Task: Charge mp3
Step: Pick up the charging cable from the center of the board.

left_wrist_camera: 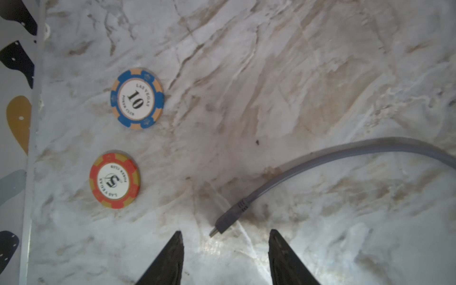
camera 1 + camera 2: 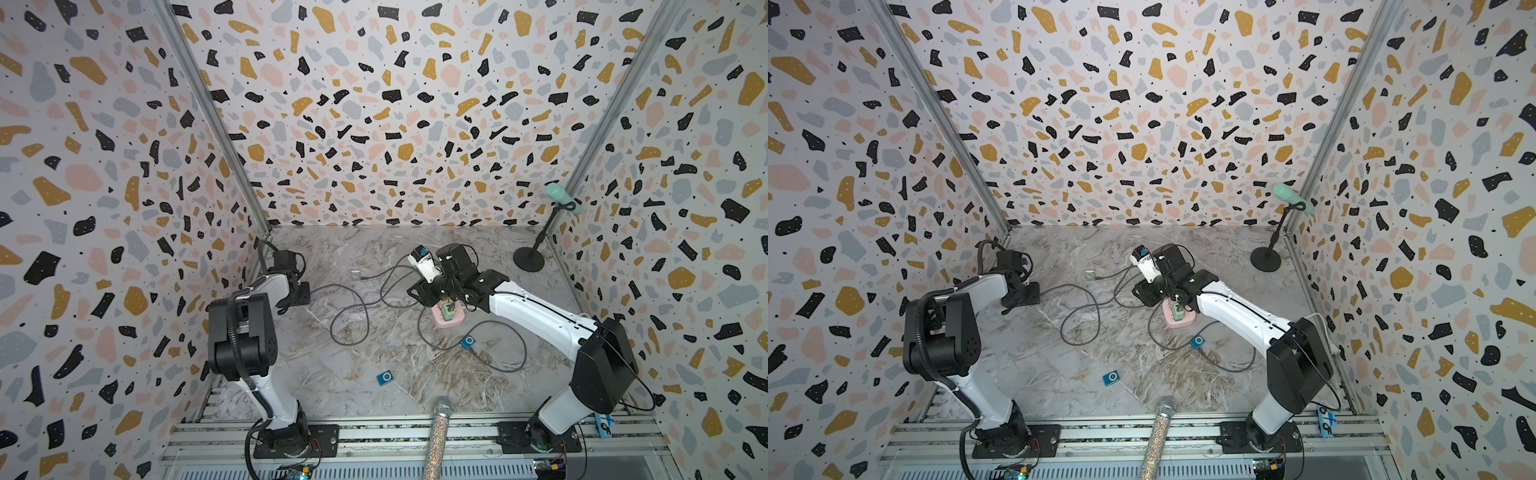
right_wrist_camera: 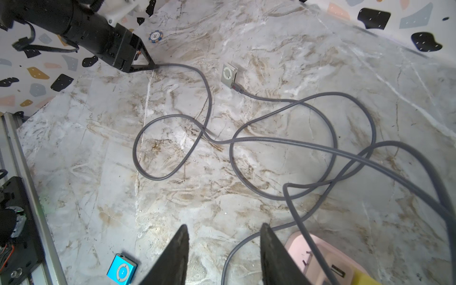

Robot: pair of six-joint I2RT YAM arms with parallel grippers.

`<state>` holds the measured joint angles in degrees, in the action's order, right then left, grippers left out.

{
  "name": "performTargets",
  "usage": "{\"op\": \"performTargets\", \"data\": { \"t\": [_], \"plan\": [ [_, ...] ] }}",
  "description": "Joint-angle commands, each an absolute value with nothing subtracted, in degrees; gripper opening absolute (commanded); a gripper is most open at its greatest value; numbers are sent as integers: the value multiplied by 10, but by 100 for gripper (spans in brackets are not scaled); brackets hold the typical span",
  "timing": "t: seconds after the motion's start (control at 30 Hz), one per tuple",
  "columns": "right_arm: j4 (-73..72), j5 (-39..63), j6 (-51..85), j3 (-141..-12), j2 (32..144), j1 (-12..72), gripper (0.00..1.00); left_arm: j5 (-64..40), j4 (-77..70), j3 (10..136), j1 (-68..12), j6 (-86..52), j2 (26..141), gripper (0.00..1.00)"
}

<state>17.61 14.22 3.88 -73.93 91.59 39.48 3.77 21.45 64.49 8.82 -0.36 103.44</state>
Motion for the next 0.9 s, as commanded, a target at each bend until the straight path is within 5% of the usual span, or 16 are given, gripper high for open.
{"op": "performTargets", "data": {
  "t": [0.0,0.43,0.87],
  "plan": [
    [190,161,30,-763,907,387,48,-26,228,661,95,40,1042,56],
    [192,166,45,-757,901,386,48,-31,238,673,95,42,1092,51],
    [190,158,44,-726,875,383,48,-29,250,663,88,43,1093,30]
  ]
}}
